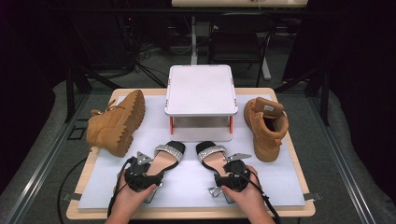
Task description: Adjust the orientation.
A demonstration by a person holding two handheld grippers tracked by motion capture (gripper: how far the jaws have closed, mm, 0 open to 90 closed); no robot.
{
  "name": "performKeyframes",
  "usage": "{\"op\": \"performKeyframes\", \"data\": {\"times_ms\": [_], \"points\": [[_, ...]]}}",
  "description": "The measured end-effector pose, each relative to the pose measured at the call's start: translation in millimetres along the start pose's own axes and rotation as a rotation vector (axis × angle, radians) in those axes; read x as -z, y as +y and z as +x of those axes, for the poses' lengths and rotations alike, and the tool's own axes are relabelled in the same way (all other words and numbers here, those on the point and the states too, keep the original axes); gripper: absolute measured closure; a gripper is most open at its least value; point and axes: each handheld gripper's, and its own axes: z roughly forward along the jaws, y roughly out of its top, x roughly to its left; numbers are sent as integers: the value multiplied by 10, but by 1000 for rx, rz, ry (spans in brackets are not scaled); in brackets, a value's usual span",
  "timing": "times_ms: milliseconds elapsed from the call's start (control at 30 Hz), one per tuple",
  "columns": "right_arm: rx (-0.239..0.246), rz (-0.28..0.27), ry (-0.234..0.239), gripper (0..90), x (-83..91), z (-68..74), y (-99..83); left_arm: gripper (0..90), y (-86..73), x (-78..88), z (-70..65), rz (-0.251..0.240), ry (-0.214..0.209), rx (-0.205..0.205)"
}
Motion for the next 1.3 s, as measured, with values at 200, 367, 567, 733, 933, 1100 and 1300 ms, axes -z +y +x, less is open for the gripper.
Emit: {"op": "performKeyframes", "data": {"times_ms": [200,367,567,733,933,1100,1300], "points": [[-11,-5,2,347,0,-10,-6,373,-9,8,-12,-5,11,15],[-34,-17,0,361,3,-10,-14,380,-19,6,-15,-20,15,36],[-48,-21,-1,375,14,-13,-22,390,-13,12,-22,-17,23,58],[-50,-23,-4,384,36,-16,-41,406,-20,13,-12,-29,25,76],[-66,-16,4,393,64,-38,-53,420,-31,32,2,-30,3,83],[-73,-28,11,406,86,-46,-60,422,-26,40,4,-23,-2,84],[-79,-21,22,409,105,-59,-65,422,-21,48,1,-21,-1,85]]}}
